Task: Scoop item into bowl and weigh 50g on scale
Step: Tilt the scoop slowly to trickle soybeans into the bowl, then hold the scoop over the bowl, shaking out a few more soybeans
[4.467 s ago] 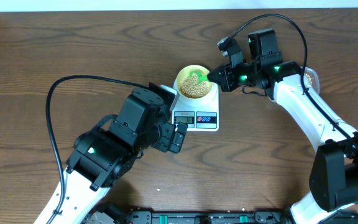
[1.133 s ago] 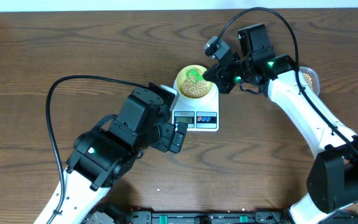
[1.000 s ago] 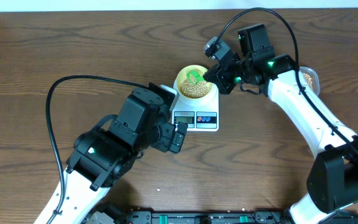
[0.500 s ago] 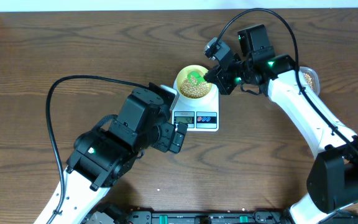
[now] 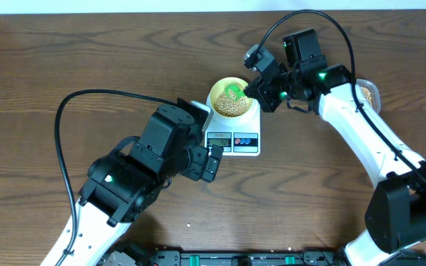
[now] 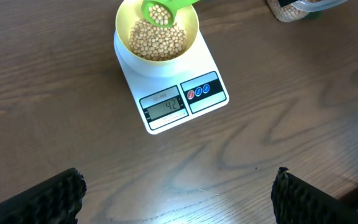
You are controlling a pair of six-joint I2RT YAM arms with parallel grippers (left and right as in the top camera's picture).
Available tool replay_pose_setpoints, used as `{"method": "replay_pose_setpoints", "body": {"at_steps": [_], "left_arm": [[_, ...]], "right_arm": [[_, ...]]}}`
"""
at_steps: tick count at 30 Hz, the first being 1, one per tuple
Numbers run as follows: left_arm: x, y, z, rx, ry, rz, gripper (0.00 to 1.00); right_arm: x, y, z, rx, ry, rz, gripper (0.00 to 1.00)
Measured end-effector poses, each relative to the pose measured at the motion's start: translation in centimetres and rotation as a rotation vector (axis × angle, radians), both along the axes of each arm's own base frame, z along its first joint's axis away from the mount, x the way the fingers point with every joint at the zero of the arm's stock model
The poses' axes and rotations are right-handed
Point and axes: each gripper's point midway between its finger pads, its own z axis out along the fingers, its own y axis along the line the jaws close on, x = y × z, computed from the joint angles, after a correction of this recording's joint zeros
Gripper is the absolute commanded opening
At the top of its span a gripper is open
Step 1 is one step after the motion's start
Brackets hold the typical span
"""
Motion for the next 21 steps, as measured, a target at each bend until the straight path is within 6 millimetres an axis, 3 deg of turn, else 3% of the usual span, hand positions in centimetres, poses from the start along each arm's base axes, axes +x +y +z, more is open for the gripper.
{"method": "replay_pose_setpoints", "body": {"at_steps": [21], "left_arm": [[0.0,0.0,0.0,0.0,0.0,0.0,0.98]], "right_arm": [[0.0,0.0,1.3,-0.017,-0.025,0.032,0.01]]}}
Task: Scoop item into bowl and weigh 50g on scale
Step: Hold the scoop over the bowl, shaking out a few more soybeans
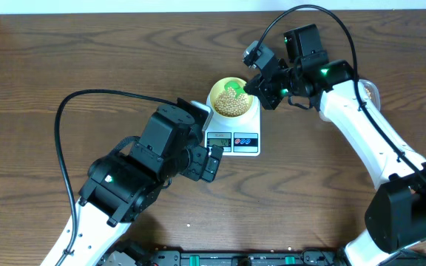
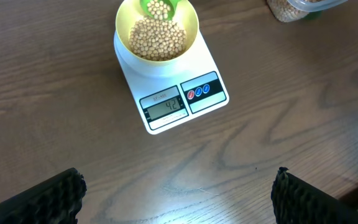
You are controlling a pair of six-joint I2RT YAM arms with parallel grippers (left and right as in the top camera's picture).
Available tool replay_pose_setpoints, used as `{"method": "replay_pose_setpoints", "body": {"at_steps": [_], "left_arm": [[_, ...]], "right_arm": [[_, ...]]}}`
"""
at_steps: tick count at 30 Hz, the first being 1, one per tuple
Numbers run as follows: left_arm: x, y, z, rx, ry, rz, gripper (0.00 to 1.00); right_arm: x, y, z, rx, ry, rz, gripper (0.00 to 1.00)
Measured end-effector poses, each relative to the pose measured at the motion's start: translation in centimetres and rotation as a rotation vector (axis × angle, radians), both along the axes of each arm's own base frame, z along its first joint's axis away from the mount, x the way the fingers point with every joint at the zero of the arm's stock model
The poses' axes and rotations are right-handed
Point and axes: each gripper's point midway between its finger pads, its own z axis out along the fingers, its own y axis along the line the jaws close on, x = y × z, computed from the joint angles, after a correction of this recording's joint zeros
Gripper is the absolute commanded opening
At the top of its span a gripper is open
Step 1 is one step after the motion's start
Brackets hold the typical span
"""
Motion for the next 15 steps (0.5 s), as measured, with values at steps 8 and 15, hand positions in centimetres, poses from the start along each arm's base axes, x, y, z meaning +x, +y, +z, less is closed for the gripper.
{"method": "replay_pose_setpoints", "body": {"at_steps": [8,15], "left_arm": [[0.0,0.0,0.0,0.0,0.0,0.0,0.98],[0.0,0.0,0.0,0.0,0.0,0.0,0.98]], "right_arm": [[-0.3,-0.14,0.32,-0.019,-0.007,0.026,0.01],[-0.06,-0.24,0.92,-0.035,-0.036,0.043,0.01]]}}
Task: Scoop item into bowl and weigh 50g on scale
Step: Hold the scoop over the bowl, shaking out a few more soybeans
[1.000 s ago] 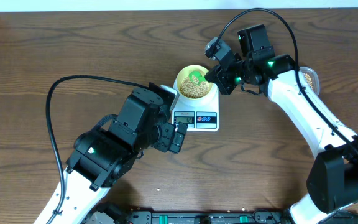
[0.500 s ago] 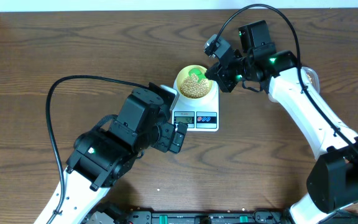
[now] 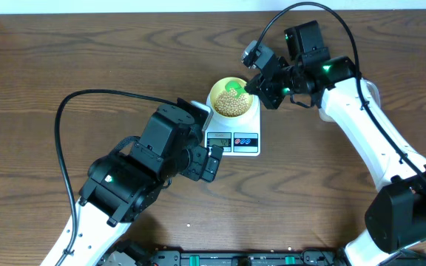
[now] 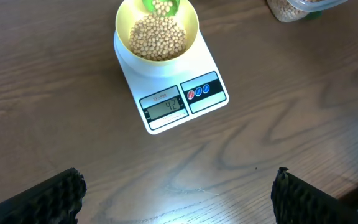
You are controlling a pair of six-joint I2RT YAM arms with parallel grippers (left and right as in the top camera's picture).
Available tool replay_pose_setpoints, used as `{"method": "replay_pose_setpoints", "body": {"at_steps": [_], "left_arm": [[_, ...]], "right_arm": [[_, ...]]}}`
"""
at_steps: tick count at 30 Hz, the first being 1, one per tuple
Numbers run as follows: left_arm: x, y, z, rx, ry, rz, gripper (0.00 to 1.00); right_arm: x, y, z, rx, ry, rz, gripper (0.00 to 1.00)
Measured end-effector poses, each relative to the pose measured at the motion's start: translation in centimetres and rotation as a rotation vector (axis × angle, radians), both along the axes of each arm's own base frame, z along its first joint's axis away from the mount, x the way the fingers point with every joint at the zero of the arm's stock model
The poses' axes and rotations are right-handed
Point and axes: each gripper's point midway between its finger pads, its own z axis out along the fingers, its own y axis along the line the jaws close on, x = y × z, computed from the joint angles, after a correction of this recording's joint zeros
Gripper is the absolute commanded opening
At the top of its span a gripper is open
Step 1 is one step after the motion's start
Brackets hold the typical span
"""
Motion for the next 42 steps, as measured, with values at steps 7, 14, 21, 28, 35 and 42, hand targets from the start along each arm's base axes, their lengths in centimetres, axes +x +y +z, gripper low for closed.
{"method": "replay_pose_setpoints", "body": {"at_steps": [7,14,21,28,35,42], "left_arm": [[0.0,0.0,0.0,0.0,0.0,0.0,0.98],[0.0,0.0,0.0,0.0,0.0,0.0,0.98],[0.0,0.0,0.0,0.0,0.0,0.0,0.98],[0.0,-0.01,0.0,0.0,0.0,0.0,0.98],[0.0,0.0,0.0,0.0,0.0,0.0,0.98],[0.0,-0.01,0.0,0.0,0.0,0.0,0.98]], "right_arm": [[0.15,-0.15,0.08,-0.013,-0.012,0.001,0.01],[0.04,-0.22,-0.02,-0.017,-0.007,0.001,0.01],[-0.16,-0.31,-0.17,-0.029,-0.01,0.018,0.01],[-0.13,-0.3,-0.06,-0.03,-0.016,0.022,0.01],[-0.15,-0.34,-0.05,-0.032,-0.015,0.021,0.01],[-0.53,-0.3,-0.14,-0.028,0.002,0.028,0.01]]}}
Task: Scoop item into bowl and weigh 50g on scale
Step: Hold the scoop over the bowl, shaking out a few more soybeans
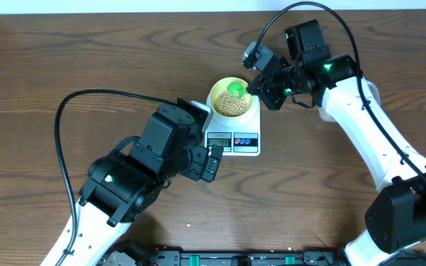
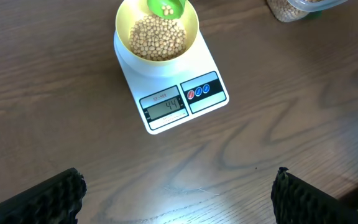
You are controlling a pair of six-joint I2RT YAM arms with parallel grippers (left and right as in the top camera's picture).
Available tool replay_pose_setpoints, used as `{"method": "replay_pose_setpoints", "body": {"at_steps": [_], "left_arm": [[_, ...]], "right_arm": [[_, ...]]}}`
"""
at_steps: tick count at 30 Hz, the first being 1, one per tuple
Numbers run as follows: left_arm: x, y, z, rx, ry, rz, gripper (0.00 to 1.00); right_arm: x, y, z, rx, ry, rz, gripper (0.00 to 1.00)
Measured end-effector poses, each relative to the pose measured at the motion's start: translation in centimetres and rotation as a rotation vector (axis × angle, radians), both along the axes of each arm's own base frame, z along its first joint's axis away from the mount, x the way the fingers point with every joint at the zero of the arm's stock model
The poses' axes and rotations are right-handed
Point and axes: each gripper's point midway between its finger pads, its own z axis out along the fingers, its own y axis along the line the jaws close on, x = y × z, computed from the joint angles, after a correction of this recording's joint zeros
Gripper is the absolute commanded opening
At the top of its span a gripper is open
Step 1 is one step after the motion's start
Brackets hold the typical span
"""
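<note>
A yellow bowl (image 1: 231, 100) of pale beans sits on the white scale (image 1: 234, 137); in the left wrist view the bowl (image 2: 157, 37) is heaped and the scale display (image 2: 164, 107) reads 44. My right gripper (image 1: 261, 83) is shut on the handle of a green scoop (image 1: 235, 90), whose cup (image 2: 165, 6) hangs over the bowl's far rim with only a few beans in it. My left gripper (image 2: 178, 196) stands open above bare table in front of the scale, its fingertips (image 2: 55, 196) wide apart.
A clear container of beans (image 2: 297, 7) stands right of the scale, behind my right arm (image 1: 361, 125) in the overhead view. A black cable (image 1: 87, 100) loops over the table's left half.
The scoop's cup has lost most of its beans into the bowl. The display went from 42 to 44. Both arms stay almost where they were.
The right gripper held the scoop full of beans over the bowl's far side, with the scale at 42. It then sat nearer the far rim, still full, reading unchanged. Now the scoop is nearly empty and the scale shows 44. The left gripper stayed open throughout.
</note>
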Motion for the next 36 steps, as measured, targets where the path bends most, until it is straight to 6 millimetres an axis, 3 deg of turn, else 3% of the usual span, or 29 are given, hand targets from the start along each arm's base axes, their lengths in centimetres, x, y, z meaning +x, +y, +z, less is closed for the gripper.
{"method": "replay_pose_setpoints", "body": {"at_steps": [20,29,36], "left_arm": [[0.0,0.0,0.0,0.0,0.0,0.0,0.98],[0.0,0.0,0.0,0.0,0.0,0.0,0.98],[0.0,0.0,0.0,0.0,0.0,0.0,0.98]], "right_arm": [[-0.7,-0.4,0.7,0.03,-0.005,0.052,0.01],[-0.7,-0.5,1.2,0.015,-0.082,0.138,0.01],[0.4,-1.1,1.0,-0.068,-0.181,0.171,0.01]]}}
